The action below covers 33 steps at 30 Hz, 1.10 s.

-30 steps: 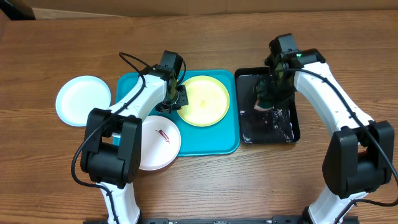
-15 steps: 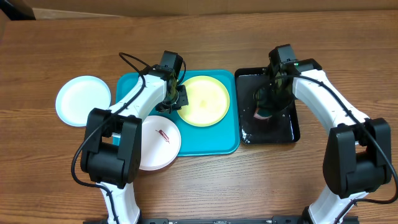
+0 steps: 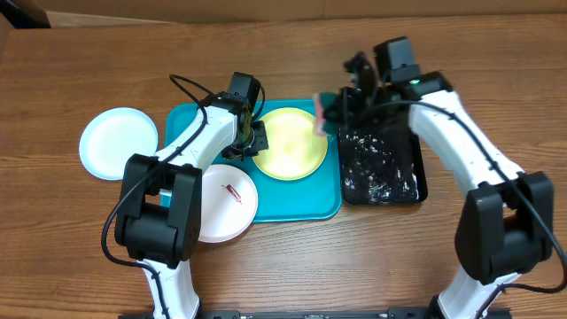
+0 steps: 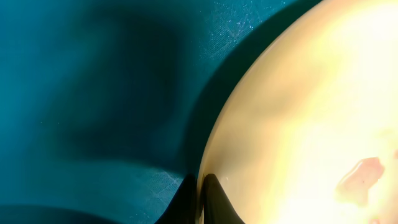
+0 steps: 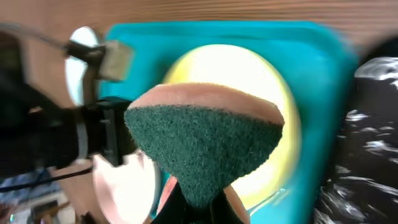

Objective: Clean dirty plates on tray and stack at the side
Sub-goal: 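Bring the sponge back to the yellow plate and scrub it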

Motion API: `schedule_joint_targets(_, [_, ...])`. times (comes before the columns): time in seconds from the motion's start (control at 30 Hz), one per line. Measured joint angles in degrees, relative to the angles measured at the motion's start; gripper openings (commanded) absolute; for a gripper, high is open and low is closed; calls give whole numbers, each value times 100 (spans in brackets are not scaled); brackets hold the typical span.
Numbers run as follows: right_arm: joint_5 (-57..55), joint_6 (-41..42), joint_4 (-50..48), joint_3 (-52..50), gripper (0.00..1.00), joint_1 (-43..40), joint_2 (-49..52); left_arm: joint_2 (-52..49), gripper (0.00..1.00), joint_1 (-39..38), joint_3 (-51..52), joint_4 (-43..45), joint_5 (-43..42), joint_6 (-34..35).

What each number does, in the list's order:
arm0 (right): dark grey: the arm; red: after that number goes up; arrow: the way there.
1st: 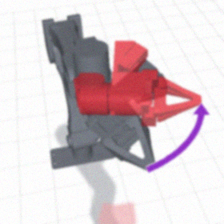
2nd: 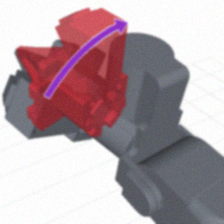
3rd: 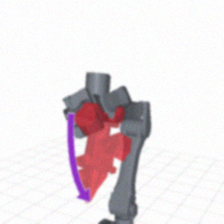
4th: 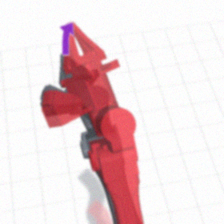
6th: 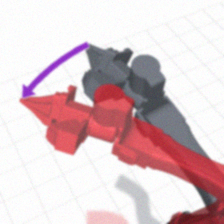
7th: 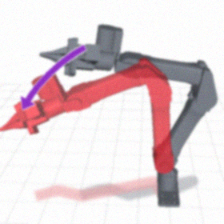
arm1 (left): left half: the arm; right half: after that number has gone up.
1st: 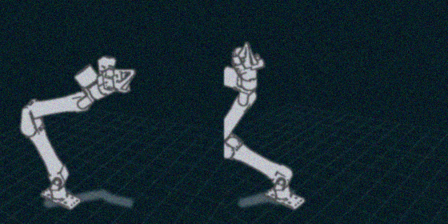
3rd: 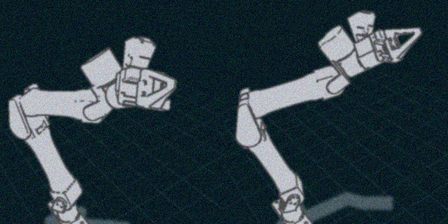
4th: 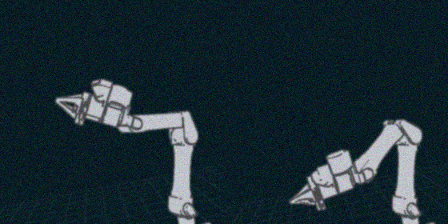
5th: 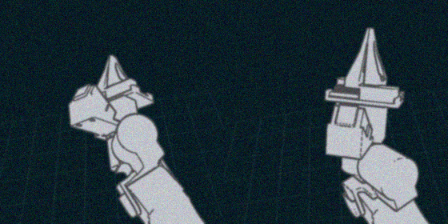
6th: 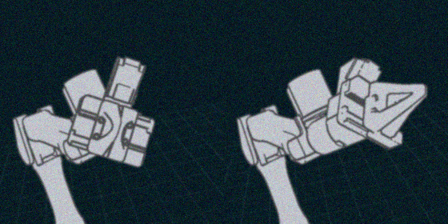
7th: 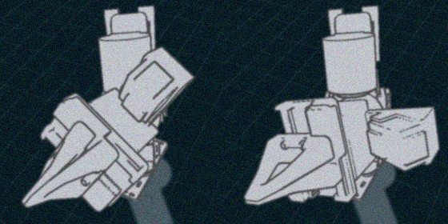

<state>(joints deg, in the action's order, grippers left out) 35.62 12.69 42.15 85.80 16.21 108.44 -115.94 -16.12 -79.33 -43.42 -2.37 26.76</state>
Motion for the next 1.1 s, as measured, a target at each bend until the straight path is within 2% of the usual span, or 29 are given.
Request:
schedule_joint_targets(0.23, [-66, 240, -855, -9, 4, 918, 726, 0, 4, 0, 0, 0, -2, 0])
schedule_joint_targets(0.4, [-208, 341, -994, -85, 4, 1189, 1241, 0, 4, 0, 0, -2, 0, 0])
schedule_joint_targets(0.8, [-885, 380, -914, -168, 4, 1200, 1292, 0, 4, 0, 0, -2, 0, 0])
schedule_joint_targets(1.0, [-76, 686, -1416, -195, 4, 1132, 1292, 0, 4, 0, 0, -4, 0, 0])
schedule_joint_targets(1.1, [-61, 835, -1357, -197, 4, 1078, 1292, 0, 4, 0, 0, -4, 0, 0])
